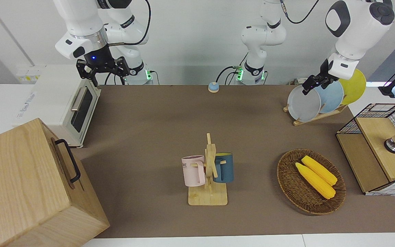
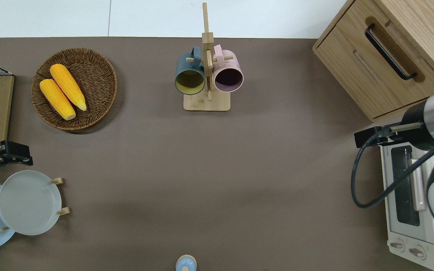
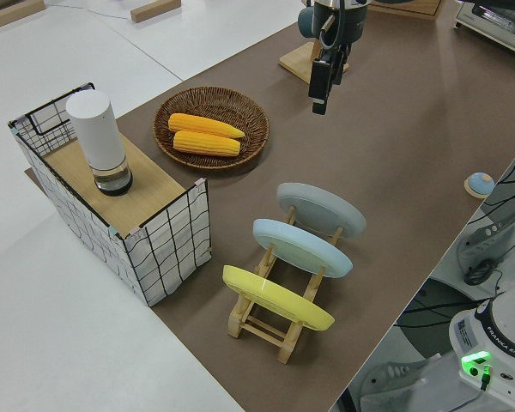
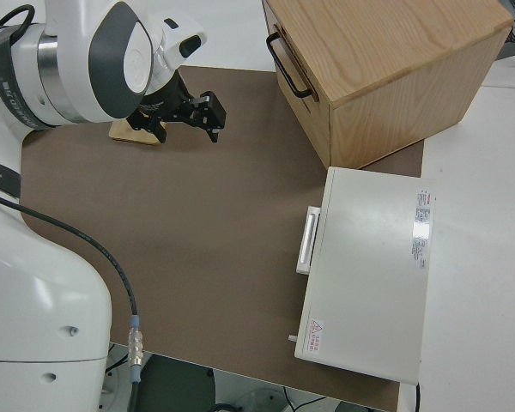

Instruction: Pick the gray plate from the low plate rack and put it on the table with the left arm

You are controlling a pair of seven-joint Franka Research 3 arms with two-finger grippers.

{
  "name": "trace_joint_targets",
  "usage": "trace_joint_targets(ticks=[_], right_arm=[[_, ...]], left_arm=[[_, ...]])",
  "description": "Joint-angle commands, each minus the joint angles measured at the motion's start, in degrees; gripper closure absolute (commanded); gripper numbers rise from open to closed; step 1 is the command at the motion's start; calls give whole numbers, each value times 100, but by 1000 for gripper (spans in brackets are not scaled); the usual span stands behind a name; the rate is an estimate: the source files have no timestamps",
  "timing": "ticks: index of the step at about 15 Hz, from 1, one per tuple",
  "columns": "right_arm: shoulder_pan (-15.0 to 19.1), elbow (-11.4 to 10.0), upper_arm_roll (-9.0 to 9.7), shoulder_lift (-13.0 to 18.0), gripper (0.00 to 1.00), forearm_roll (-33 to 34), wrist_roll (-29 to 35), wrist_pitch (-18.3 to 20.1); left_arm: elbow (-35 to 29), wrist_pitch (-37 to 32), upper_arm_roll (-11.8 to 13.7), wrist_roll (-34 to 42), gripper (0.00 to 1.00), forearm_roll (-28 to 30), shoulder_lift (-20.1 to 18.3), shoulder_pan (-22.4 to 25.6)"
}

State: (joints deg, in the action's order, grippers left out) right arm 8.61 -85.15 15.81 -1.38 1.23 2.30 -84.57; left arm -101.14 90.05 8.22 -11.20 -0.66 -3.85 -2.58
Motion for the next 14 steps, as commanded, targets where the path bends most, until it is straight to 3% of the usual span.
trace_joint_targets(ticks=[1,6,9,14], right_arm=[[106,51,98,7,17,8,69,72],[106,51,98,15,17,8,69,81],[106,51,98,15,17,8,69,81],[106,51,98,15,17,8,69,81]], left_arm=[[-204,4,-57,-31,7,-197,-72,20],[-678,39,-75,644,7,-767,-274,91],[-1126,161,-84,759,7,-1190,-485,187],[-1785,460,-84,830,9,-1647,-468,258]])
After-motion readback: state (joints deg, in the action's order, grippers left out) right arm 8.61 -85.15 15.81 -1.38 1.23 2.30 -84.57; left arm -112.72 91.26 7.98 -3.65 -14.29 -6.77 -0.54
